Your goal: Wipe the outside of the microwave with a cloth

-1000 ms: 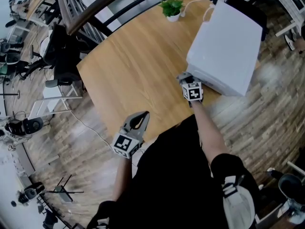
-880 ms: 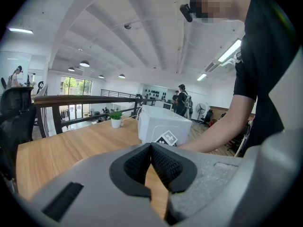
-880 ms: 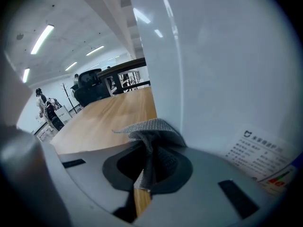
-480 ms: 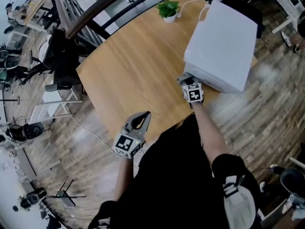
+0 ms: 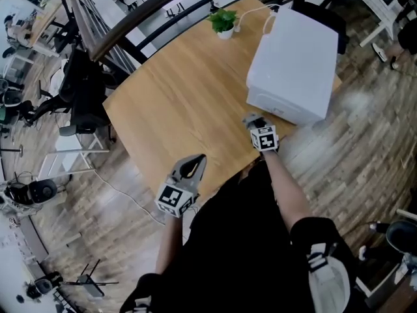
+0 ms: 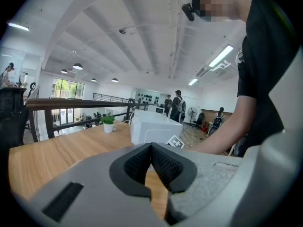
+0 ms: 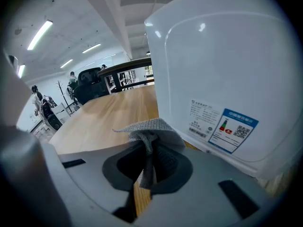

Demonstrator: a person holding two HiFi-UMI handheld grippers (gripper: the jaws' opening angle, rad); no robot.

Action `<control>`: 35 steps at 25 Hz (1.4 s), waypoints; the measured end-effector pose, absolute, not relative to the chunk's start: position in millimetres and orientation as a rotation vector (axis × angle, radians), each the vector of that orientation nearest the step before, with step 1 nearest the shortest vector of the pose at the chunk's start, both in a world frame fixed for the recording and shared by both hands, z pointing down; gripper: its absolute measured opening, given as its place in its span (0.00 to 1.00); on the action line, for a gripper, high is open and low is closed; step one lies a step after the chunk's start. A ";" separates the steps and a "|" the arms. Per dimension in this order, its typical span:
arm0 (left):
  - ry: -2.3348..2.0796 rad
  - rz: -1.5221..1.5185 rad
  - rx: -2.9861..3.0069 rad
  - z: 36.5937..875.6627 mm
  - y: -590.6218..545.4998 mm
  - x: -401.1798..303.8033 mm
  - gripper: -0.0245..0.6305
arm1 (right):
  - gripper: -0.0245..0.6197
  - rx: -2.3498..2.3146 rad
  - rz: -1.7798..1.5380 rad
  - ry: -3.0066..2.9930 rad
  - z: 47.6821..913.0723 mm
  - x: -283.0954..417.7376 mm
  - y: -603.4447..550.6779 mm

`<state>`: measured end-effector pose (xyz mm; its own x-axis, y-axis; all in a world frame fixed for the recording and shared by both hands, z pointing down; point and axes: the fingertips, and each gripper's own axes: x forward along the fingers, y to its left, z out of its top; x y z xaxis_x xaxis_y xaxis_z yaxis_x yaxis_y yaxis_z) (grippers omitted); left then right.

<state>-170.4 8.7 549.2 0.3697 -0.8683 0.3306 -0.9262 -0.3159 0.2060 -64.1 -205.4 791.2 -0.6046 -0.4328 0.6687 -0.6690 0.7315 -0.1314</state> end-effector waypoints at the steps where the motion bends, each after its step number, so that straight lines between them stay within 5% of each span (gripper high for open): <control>1: -1.563 0.218 2.292 548.9 9.9 -169.7 0.04 | 0.07 0.838 0.493 -2.305 789.5 -59.4 -202.7; 35: -1.210 0.207 2.596 521.3 -0.1 -62.9 0.04 | 0.07 1.133 0.354 -2.402 649.8 166.4 -108.7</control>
